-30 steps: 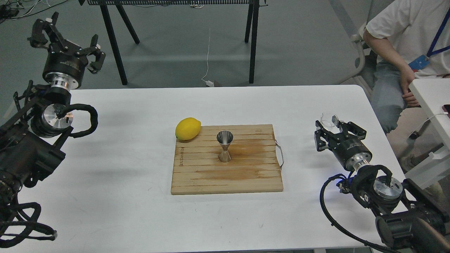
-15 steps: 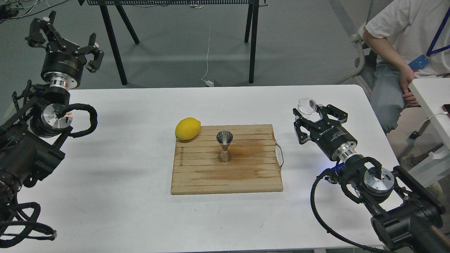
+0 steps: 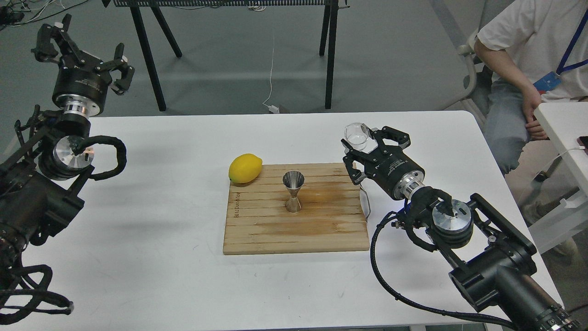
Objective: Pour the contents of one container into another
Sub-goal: 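Grasp the clear glass cup with the right gripper and lift it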
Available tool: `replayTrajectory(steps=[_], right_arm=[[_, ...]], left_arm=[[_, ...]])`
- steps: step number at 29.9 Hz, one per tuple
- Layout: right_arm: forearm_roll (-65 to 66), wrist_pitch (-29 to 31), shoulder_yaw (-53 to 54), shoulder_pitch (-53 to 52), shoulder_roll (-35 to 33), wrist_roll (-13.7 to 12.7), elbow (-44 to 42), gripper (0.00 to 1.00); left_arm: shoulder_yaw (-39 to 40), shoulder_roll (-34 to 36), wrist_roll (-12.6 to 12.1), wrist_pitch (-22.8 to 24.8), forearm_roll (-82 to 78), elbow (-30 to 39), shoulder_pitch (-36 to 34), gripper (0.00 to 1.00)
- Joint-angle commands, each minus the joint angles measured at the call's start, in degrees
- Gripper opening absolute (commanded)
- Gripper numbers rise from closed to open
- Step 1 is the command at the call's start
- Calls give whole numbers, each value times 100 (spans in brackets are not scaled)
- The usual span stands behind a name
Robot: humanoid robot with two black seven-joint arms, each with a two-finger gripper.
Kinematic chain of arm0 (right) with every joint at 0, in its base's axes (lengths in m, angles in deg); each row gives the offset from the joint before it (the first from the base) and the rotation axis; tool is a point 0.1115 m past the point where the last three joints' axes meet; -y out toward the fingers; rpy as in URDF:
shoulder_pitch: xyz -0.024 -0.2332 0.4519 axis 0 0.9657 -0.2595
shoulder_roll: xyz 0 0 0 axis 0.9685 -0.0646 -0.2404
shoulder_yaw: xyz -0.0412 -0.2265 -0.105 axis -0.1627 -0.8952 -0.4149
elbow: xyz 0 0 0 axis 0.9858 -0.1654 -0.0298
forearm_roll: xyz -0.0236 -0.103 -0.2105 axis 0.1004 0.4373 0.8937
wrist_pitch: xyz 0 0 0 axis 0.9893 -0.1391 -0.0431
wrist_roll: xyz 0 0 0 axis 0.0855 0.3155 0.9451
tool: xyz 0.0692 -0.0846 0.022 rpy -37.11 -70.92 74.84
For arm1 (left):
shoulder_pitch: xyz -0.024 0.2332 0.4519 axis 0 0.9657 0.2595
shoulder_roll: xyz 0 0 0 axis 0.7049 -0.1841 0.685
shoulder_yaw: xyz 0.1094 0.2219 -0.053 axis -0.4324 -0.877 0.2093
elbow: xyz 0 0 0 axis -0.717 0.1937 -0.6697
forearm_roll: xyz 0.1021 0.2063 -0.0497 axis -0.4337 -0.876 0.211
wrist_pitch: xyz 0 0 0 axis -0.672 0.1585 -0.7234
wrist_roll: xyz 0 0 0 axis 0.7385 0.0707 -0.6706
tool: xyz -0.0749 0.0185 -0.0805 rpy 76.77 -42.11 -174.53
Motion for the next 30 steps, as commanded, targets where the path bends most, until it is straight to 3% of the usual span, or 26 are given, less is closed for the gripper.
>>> replayTrajectory(steps=[1, 30], right_arm=[[518, -209, -1, -123, 200, -9, -20, 20], [2479, -245, -546, -255, 288, -53, 190, 19]], left_arm=[[0, -10, 6, 0, 0, 0, 2, 100], [0, -19, 6, 0, 0, 0, 11, 100]])
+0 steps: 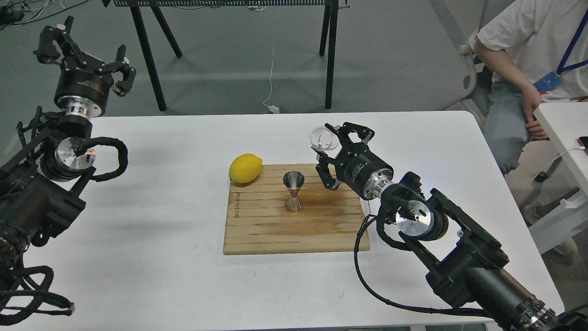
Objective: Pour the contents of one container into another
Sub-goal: 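Grasp the clear glass cup with the right gripper and lift it, then tilt the glass cup over the jigger to pour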
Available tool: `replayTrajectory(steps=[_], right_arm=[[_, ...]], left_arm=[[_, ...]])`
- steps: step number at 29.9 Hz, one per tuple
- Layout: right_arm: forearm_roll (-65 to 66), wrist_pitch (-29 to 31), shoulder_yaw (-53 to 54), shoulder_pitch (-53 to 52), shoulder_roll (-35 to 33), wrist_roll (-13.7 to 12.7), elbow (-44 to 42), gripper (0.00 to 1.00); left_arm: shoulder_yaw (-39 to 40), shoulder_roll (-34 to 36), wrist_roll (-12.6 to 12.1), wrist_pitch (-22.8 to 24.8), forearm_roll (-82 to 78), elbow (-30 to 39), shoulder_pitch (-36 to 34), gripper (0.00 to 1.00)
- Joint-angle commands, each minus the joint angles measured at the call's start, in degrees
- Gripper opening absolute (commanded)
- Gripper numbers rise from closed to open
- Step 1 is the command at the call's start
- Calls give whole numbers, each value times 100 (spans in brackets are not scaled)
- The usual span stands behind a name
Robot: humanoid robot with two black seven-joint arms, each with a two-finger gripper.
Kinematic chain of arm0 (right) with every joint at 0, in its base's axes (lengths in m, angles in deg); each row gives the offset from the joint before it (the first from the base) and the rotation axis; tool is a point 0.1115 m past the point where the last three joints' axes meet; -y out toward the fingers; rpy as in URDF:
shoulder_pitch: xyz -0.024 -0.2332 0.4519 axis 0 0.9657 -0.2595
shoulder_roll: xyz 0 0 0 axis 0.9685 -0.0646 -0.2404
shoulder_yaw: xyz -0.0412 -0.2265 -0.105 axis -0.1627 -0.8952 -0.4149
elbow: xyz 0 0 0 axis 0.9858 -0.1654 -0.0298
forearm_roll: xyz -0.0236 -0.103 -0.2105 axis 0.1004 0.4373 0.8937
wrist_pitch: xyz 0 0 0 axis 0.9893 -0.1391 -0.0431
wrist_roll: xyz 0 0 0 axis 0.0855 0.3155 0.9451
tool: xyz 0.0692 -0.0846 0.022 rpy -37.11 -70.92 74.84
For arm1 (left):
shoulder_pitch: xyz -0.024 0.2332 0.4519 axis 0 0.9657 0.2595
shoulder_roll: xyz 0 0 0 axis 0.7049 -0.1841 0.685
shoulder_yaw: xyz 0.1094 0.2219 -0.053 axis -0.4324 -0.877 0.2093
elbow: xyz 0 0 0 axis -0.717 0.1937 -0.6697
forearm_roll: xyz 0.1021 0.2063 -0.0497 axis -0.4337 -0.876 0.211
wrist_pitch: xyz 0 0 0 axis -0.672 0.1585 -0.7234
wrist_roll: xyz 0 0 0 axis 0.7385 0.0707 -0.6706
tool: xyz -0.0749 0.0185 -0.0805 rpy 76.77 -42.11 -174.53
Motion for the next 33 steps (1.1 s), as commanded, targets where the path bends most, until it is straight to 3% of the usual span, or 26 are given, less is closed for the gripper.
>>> replayTrajectory(steps=[1, 33], right_arm=[[156, 0, -25, -5, 2, -25, 9, 19], [930, -202, -737, -330, 55, 2, 89, 19]], left_arm=[[9, 7, 0, 1, 0, 0, -3, 100], [0, 7, 0, 1, 0, -17, -3, 100]])
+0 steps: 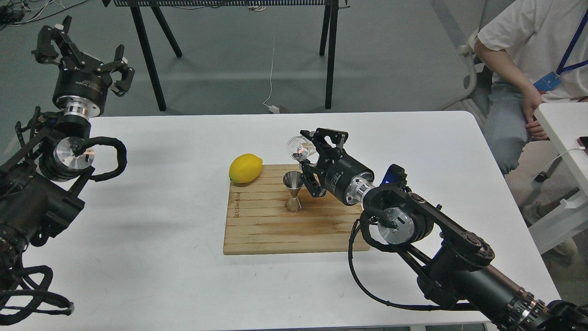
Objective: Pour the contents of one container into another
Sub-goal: 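Tilt the glass cup over the jigger to pour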
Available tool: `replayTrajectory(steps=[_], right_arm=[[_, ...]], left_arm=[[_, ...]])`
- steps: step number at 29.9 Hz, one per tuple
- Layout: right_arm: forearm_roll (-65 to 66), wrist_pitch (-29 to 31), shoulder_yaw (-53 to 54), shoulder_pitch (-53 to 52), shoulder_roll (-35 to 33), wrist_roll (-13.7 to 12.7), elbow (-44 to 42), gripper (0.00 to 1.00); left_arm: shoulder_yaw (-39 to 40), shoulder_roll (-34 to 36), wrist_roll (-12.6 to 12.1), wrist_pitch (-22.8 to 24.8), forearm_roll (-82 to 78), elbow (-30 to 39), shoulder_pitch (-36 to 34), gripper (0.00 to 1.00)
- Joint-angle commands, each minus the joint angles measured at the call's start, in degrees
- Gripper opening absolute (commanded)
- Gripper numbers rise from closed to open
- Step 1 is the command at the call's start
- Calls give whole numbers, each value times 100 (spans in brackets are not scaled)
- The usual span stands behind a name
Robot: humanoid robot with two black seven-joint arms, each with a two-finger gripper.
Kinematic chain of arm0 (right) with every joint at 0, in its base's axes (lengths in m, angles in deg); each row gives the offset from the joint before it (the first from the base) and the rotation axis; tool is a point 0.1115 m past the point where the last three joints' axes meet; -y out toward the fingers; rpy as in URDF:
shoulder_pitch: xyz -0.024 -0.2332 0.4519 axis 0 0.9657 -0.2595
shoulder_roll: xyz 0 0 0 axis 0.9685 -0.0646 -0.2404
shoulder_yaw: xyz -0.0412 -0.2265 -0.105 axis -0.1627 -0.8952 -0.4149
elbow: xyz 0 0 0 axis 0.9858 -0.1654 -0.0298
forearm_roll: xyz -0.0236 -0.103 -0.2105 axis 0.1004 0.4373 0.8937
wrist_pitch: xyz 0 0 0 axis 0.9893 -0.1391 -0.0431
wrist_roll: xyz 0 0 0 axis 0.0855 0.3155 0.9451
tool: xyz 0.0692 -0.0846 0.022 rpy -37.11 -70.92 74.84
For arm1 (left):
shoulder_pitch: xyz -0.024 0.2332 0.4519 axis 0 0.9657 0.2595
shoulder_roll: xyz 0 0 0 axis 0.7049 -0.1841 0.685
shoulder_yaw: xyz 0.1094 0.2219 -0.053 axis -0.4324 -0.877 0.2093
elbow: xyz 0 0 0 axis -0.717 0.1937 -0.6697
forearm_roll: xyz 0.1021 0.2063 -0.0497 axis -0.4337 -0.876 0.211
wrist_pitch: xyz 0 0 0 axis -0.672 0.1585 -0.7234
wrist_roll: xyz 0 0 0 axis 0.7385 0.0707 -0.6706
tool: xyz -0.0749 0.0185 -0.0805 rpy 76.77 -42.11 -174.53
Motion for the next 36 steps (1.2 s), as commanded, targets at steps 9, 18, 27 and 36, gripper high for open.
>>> replayTrajectory(steps=[9, 18, 27, 36], right_arm=[[469, -225, -357, -84, -34, 5, 10, 19], [1031, -278, -402, -111, -25, 5, 28, 19], [1136, -330, -638, -225, -78, 5, 37, 19], [1532, -401, -744, -392, -87, 5, -16, 19]], left_arm=[[-9, 28, 0, 0, 0, -1, -9, 100], [-9, 19, 0, -9, 0, -1, 0, 100], [0, 19, 0, -9, 0, -10, 0, 100], [-9, 19, 61, -9, -9, -10, 0, 100]])
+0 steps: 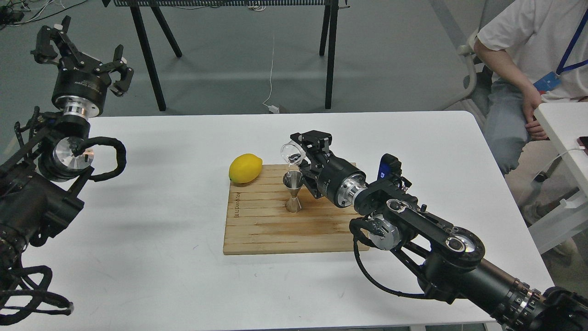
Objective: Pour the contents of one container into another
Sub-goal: 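Tilt the glass cup over the jigger to pour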
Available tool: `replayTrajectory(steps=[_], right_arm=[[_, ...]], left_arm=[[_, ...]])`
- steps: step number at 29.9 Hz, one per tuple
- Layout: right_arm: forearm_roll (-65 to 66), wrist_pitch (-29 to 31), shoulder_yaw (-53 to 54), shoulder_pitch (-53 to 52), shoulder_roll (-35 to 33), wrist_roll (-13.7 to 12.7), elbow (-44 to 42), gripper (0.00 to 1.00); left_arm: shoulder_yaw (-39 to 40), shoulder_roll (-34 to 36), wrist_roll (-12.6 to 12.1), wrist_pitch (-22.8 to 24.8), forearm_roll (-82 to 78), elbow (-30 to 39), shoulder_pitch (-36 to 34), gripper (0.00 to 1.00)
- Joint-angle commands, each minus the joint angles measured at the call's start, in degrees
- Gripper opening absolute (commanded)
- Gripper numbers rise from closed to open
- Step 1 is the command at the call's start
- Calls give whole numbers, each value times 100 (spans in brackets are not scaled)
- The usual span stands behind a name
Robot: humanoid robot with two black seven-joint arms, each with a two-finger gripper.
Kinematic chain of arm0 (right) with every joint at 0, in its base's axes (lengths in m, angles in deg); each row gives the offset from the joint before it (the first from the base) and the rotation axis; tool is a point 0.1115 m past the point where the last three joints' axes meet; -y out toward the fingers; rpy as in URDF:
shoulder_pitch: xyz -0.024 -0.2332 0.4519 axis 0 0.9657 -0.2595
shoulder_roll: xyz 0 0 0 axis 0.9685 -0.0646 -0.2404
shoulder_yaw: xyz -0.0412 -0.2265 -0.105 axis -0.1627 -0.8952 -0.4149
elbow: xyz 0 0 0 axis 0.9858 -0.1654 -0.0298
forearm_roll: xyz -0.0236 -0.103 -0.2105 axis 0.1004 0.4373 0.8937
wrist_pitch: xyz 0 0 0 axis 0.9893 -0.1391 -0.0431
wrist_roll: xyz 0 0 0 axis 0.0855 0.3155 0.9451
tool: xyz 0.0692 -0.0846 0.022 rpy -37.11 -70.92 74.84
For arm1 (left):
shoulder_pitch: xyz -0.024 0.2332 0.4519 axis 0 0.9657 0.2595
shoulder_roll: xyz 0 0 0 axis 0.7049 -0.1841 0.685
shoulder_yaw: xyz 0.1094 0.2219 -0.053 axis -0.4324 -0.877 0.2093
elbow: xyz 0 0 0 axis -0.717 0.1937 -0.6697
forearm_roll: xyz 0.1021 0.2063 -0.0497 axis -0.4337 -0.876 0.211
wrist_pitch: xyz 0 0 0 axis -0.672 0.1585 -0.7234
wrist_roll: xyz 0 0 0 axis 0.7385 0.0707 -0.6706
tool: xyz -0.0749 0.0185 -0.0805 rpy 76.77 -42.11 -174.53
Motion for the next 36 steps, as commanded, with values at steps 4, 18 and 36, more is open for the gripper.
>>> replayTrajectory(steps=[4, 18, 36], right_arm=[[271, -46, -265, -150, -112, 6, -21, 19], [332, -46, -599, -317, -605, 15, 111, 19], [930, -116, -960, -739, -701, 50, 128, 19]], left_arm=[[-4, 17, 28, 7, 1, 0, 0, 100], [-4, -1, 28, -1, 1, -9, 0, 100], [-4, 8, 46, -1, 1, -9, 0, 100]])
